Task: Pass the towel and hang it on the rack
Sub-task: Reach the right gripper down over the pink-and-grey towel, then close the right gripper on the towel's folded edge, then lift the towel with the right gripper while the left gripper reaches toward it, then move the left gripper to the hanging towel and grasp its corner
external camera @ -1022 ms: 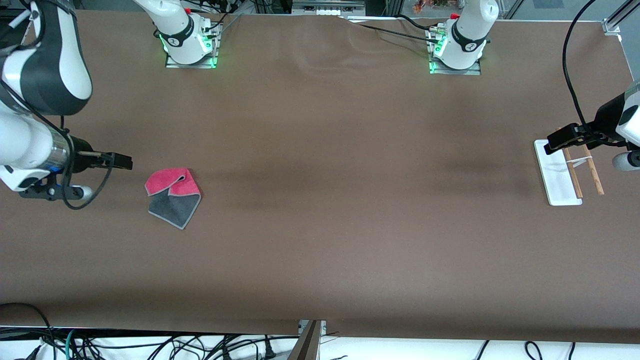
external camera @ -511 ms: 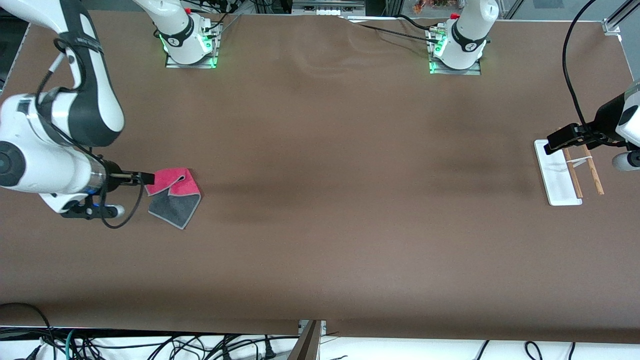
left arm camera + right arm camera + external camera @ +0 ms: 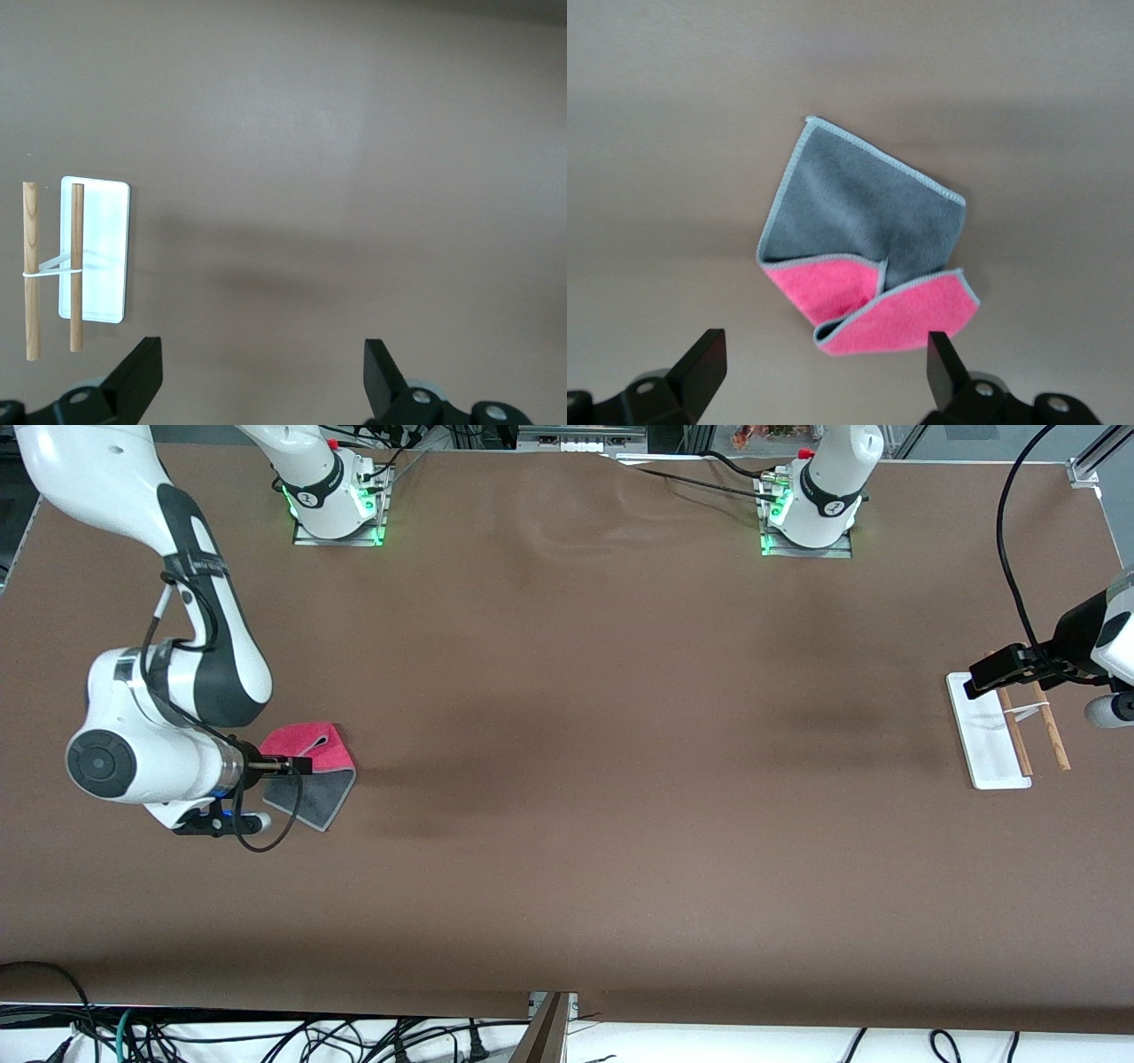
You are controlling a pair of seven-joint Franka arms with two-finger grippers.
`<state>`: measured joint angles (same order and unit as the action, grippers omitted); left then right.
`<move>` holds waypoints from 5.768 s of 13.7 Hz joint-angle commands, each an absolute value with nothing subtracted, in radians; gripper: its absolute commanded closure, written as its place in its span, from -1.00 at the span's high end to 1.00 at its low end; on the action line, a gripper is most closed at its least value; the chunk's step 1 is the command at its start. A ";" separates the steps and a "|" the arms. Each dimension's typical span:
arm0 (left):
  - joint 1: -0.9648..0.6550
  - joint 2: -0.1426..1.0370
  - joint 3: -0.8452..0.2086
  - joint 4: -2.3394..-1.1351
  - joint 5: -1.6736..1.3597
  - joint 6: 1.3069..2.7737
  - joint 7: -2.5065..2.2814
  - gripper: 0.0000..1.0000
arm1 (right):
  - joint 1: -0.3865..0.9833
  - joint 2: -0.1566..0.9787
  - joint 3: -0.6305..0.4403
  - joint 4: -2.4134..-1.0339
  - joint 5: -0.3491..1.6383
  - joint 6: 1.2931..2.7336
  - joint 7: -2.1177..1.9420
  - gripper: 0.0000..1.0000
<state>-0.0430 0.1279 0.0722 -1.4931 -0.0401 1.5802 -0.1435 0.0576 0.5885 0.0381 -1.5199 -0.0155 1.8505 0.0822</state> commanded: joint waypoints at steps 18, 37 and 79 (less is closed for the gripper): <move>0.038 0.163 0.080 -1.413 -0.023 1.572 -0.124 1.00 | 0.038 0.647 0.035 -1.729 -0.014 2.051 0.080 1.00; 0.052 0.170 0.080 -1.411 -0.077 1.594 -0.120 1.00 | 0.043 0.632 0.075 -1.547 -0.009 1.883 0.087 -1.00; -0.232 0.610 0.069 -1.302 -0.891 1.776 -0.252 1.00 | 0.669 0.640 0.296 -1.189 -0.115 1.983 0.318 -1.00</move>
<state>-0.1917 0.5733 0.0571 -1.3500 -0.8597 1.7429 -0.2237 0.6494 0.6272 0.2998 -1.2101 -0.0893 1.9832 0.3392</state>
